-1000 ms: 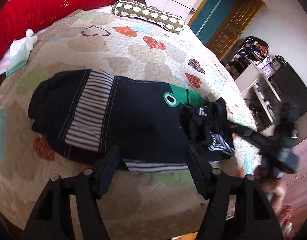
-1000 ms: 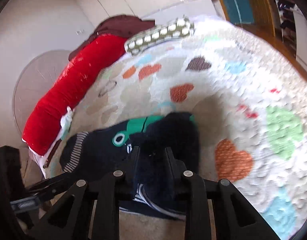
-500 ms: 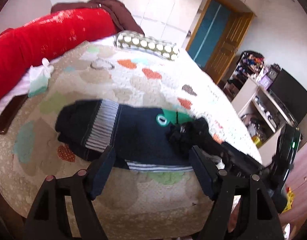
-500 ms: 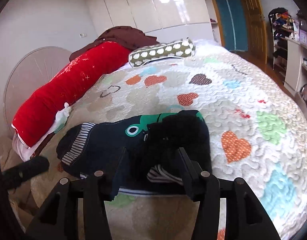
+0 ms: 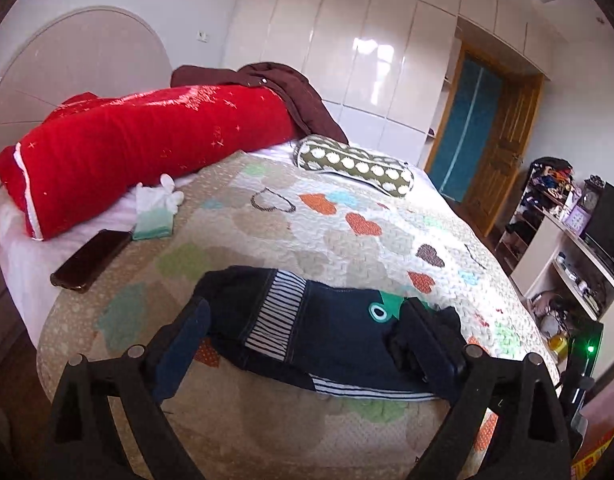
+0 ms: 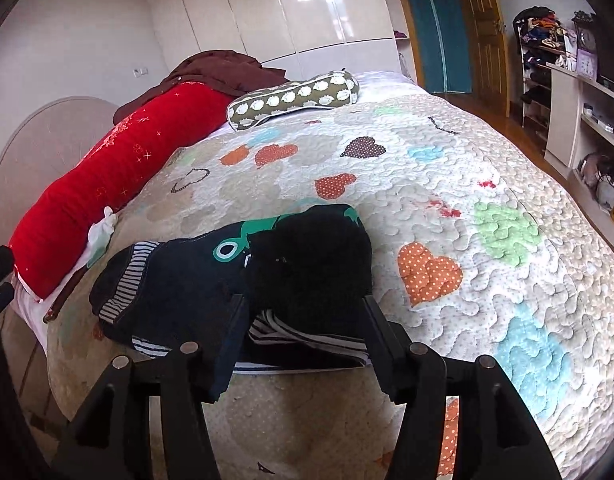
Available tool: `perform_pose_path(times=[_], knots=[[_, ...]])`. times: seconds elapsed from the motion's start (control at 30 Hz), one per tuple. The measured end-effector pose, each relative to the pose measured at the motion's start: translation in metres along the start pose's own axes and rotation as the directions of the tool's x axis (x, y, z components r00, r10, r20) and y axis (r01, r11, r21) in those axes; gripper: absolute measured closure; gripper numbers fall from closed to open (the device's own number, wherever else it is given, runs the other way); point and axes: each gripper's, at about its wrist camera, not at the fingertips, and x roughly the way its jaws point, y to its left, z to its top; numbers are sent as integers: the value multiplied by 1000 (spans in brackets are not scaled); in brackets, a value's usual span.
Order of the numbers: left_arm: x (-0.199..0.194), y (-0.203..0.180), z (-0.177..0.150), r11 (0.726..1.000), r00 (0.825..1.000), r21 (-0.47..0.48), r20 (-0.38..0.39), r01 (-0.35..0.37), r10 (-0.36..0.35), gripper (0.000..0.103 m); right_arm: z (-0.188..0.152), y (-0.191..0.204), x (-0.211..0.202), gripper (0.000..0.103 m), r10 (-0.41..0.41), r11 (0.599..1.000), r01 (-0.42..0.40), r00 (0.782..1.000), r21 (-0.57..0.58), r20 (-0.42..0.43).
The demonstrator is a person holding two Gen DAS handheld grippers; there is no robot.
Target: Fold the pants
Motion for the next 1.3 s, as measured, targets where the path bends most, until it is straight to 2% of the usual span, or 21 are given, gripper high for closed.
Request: perform_pose_path(times=[0.1,0.3,0.57,0.83,1.3], knots=[[-3,1,2,1000,1000,1,20,-12,12,5,-1,0,1,40,-9,1000,9,1000,9,-9],[9,-4,-5,999,997,9,-63,43,-42,5,-4,-7,5,39,-8,999,10,999,46,-36],[6,-21,-12,996,996,67,-67,63,-58,5,-9,-11,10,37,-23,996,29,997,82,-76],[15,-19,-17,997,992,49,-111,62,-56,5,-12,-15,12,37,-28,993,39,995,113,-99],[17,-22,-21,996,989,47,-133,69,-63,5,-17,-11,13,36,-38,992,51,993,115,-114]])
